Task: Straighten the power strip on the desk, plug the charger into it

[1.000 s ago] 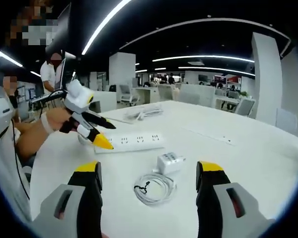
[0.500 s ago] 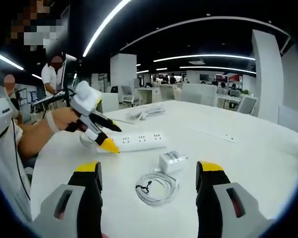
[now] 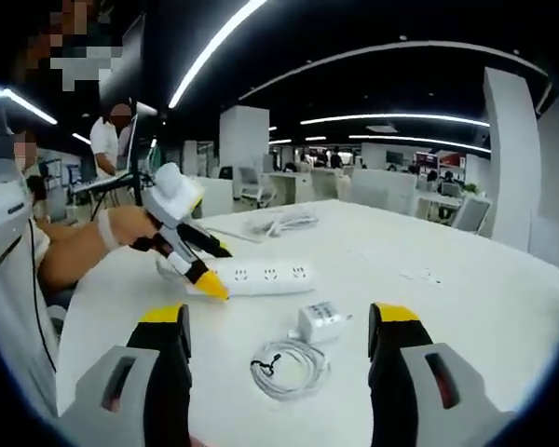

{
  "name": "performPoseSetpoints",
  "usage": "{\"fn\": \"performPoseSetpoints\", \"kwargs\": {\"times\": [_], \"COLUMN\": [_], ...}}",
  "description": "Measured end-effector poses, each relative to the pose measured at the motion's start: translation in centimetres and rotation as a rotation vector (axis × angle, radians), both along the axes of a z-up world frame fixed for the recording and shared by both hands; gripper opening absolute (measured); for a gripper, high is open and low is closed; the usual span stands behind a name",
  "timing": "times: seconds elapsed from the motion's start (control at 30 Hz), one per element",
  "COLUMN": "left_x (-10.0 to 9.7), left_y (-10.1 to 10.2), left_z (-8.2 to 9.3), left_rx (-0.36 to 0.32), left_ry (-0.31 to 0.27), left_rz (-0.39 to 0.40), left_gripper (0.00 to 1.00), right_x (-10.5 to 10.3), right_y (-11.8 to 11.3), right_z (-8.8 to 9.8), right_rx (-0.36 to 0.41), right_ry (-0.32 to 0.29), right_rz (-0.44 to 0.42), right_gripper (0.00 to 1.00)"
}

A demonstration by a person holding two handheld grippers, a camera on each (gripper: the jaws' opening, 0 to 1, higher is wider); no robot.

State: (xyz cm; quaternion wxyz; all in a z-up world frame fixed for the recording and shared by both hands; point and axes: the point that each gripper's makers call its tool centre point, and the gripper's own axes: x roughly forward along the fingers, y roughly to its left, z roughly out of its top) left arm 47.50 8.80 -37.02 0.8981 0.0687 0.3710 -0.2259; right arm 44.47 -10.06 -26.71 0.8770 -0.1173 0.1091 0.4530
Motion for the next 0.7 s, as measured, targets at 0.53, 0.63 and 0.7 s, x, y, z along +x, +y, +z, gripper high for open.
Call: {"fn": "performPoseSetpoints", "kwargs": {"times": [0.53,0.63,0.7], "left_x": [0.1,0.1,0.2], "left_y": [0.0,-0.1,-0.1], "left_z": [0.1,0.1,0.1], "left_rx": [-0.011,-0.016,-0.025], "left_ry": [-0.017,-0.028,-0.036], "left_rz": [-0.015,-0.017,-0.018], "left_gripper": [0.71,0.71,0.71], "right_x": [4.7,6.6,6.8], "right_y": [6.2,7.3,8.2], "right_z": [3.6,3.1,2.5], "right_rx": [-0.243,-0.360,-0.411], "right_ry": [-0.167,-0.205,-0.199], "right_rz": [0.304,0.318,0.368], "right_gripper": [0.69,0.67,0.72]}}
